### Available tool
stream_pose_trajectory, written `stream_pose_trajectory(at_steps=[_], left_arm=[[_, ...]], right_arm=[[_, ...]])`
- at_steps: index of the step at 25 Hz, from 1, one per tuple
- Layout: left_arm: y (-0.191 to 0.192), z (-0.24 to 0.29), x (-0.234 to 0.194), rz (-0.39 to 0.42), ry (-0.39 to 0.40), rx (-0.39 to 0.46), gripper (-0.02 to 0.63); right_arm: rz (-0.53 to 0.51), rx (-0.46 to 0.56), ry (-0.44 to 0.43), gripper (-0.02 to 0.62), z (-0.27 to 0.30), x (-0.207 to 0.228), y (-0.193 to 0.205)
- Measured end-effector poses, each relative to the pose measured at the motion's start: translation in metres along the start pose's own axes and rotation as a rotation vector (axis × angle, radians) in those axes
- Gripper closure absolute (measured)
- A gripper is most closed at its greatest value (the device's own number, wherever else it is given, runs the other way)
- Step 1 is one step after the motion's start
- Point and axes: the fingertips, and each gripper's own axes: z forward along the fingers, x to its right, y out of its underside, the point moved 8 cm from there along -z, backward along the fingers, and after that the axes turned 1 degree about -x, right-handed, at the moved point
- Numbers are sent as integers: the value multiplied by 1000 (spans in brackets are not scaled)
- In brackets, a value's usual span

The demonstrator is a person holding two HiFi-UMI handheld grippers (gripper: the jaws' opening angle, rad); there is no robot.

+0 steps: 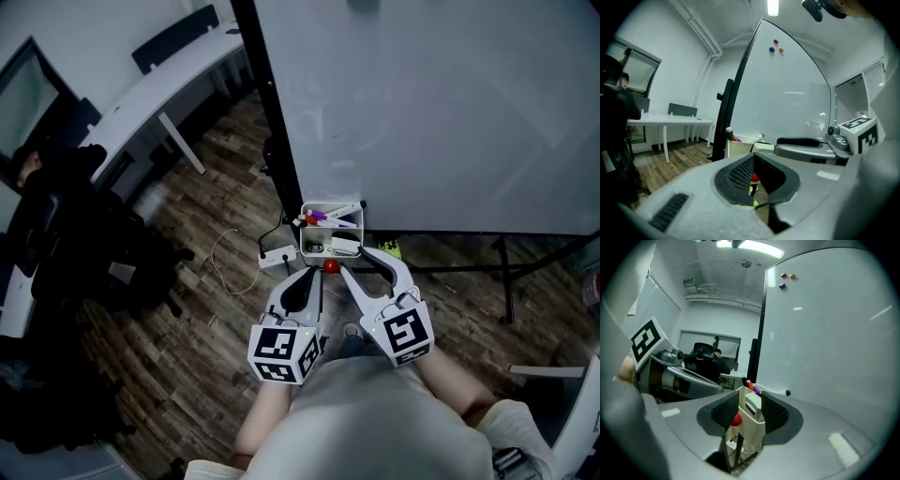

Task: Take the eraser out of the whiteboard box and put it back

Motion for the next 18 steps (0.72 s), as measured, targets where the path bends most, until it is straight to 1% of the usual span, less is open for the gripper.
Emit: stream_pose_trajectory(at_steps=[4, 9, 14, 18], left_arm=[[4, -6, 2, 1, 13, -2, 601], [7, -14, 5, 5, 26, -4, 601], [12, -26, 8, 4, 38, -8, 601], [17, -35, 12, 4, 48, -9, 601]], right_arm=[[30, -2, 18, 465, -8, -8, 0], [43, 5, 35, 490, -17, -16, -1], [22, 23, 48, 512, -27, -26, -1], [67, 15, 65, 533, -38, -36, 0]])
